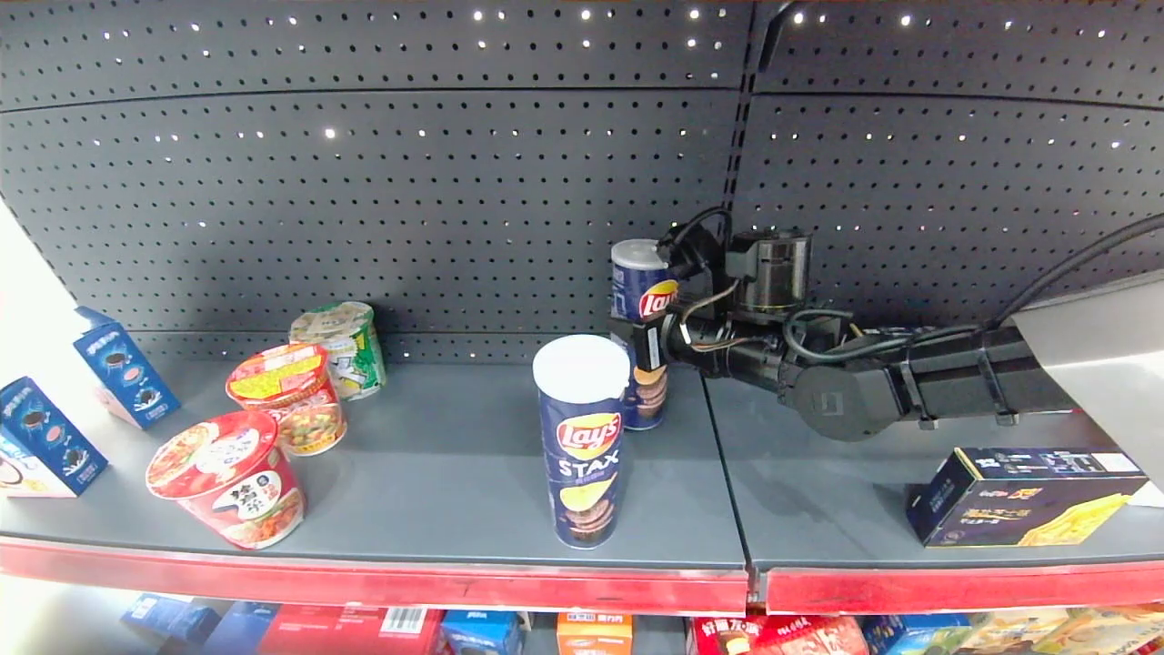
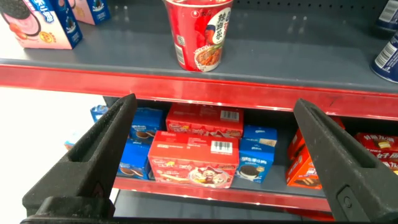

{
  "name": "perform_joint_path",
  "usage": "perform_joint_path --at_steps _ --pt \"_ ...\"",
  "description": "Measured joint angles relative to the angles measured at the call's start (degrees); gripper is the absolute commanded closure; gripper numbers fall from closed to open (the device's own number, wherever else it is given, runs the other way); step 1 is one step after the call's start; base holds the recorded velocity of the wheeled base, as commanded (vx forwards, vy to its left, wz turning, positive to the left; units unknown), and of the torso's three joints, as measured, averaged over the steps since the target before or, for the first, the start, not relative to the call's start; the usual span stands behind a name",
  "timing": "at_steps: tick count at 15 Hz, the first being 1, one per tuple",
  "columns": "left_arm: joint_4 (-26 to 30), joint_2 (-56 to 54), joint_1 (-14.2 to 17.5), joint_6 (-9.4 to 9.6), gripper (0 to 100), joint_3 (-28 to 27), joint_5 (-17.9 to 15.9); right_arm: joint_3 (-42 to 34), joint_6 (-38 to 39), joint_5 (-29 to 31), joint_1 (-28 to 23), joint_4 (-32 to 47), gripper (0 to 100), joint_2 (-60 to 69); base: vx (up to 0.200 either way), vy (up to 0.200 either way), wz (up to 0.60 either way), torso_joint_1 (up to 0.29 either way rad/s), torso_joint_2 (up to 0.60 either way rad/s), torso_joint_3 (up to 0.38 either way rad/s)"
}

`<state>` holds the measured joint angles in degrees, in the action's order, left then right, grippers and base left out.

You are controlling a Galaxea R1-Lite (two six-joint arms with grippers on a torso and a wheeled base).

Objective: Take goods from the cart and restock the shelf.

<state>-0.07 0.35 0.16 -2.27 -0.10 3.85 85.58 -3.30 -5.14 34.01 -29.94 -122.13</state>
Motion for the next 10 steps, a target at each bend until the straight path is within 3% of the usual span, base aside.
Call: perform_joint_path --at_steps 6,7,10 --pt "0.0 0.0 0.0 0.00 0 0.0 0.0 -0.2 -0.1 0.1 0.0 0.0 100 -0.6 0.000 0.000 0.00 0.000 0.00 0.000" --pt "0.0 0.0 0.0 0.02 0 0.0 0.0 -0.3 -0.1 0.0 0.0 0.0 0 -0.6 0.000 0.000 0.00 0.000 0.00 0.000" --pt "0.0 0.0 0.0 0.02 0 0.0 0.0 -0.7 -0.4 0.2 0.2 0.0 0 -0.6 0.000 0.000 0.00 0.000 0.00 0.000"
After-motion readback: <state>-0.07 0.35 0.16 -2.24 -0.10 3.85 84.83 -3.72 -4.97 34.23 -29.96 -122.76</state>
